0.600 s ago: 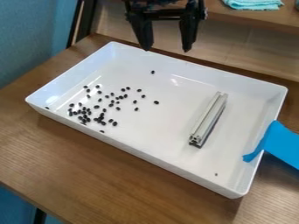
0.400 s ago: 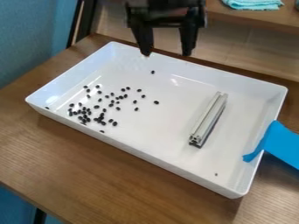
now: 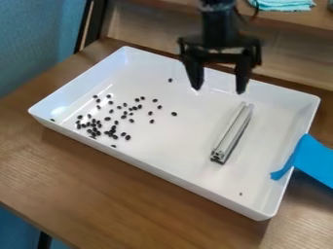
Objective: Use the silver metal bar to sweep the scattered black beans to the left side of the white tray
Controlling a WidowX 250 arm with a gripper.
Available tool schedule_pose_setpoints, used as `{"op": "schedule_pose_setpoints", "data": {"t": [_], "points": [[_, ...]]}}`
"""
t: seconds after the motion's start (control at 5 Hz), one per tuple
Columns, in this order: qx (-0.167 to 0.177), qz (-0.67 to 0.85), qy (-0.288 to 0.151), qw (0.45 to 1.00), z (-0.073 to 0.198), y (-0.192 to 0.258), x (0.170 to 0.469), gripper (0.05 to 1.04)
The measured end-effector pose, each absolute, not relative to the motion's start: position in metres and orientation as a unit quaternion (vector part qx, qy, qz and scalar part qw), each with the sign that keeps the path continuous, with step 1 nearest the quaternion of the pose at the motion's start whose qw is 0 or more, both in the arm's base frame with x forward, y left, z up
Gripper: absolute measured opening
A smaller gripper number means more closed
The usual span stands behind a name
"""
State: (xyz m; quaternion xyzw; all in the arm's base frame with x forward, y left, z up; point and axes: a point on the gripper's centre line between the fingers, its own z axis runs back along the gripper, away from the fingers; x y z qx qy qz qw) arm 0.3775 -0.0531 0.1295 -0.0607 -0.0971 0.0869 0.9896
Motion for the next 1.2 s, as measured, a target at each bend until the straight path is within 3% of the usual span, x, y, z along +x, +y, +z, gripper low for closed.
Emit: {"op": "schedule_pose_setpoints", "data": {"t": [0.4,0.8,1.2], "points": [[-0.042,0.070,-0.148,0.986,0.109,-0.058,0.393,1.000],[-0.014,0.061,-0.152,0.986,0.097,-0.035,0.399,1.000],[-0.003,0.064,-0.141,0.988,0.079,-0.039,0.401,1.000]]}}
